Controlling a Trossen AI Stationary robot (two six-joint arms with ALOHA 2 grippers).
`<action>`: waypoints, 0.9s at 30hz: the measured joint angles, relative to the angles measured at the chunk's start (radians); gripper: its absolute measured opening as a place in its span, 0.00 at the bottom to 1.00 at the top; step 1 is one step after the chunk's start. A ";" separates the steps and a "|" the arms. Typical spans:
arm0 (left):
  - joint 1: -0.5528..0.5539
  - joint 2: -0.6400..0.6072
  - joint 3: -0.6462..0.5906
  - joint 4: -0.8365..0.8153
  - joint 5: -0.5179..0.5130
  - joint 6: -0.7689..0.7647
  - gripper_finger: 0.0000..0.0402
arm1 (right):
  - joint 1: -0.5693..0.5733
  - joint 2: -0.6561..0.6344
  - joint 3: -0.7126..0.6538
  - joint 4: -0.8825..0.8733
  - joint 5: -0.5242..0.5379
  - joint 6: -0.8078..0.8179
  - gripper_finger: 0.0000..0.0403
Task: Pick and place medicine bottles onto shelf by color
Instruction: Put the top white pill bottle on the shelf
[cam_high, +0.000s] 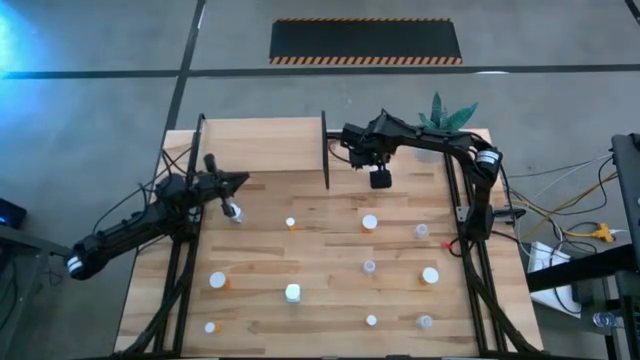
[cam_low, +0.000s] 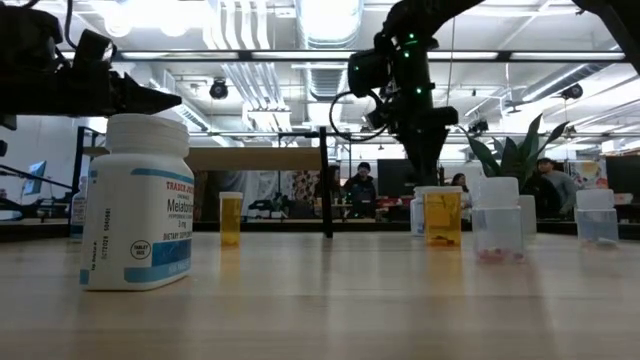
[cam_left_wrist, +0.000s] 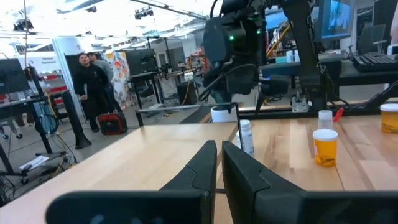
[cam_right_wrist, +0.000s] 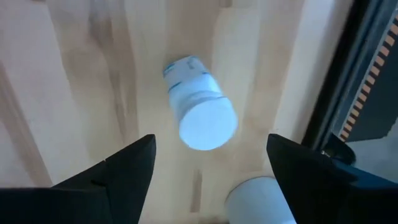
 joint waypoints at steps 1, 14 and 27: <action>0.000 0.006 0.000 -0.001 0.000 0.000 0.02 | 0.003 0.000 -0.009 0.000 0.001 -0.005 0.74; 0.000 0.029 0.000 0.022 0.000 0.007 0.02 | 0.021 0.001 -0.053 0.050 0.004 -0.058 0.75; 0.000 0.030 0.000 0.030 0.000 0.021 0.02 | -0.004 0.002 -0.118 0.144 0.001 -0.093 0.64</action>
